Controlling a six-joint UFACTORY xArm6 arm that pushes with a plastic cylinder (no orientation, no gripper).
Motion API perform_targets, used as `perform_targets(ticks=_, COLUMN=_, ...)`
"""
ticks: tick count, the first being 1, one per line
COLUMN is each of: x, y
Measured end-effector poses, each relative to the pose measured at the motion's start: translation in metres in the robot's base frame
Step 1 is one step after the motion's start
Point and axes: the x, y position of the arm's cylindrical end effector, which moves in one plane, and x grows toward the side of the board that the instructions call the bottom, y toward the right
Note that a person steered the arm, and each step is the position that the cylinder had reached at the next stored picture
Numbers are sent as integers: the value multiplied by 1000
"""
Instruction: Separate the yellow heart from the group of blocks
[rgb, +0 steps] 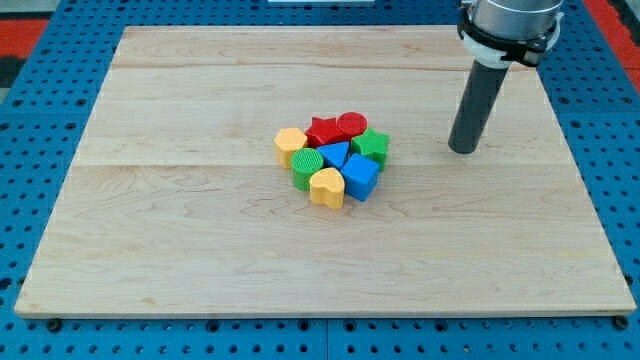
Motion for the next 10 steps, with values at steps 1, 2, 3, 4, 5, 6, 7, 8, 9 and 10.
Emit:
perform_targets(ticks=1, x=0, y=0)
perform_targets(ticks=2, x=11, y=6)
perform_targets(ticks=3, x=61, y=12)
perform_targets(ticks=4, x=128, y=-22)
perform_targets(ticks=5, x=156, y=-94)
perform_targets(ticks=6, x=122, y=-111)
perform_targets(ticks=7, x=77, y=-120)
perform_targets(ticks=8, x=74, y=-163)
perform_targets(ticks=9, x=37, y=-174)
perform_targets(ticks=10, x=0, y=-187)
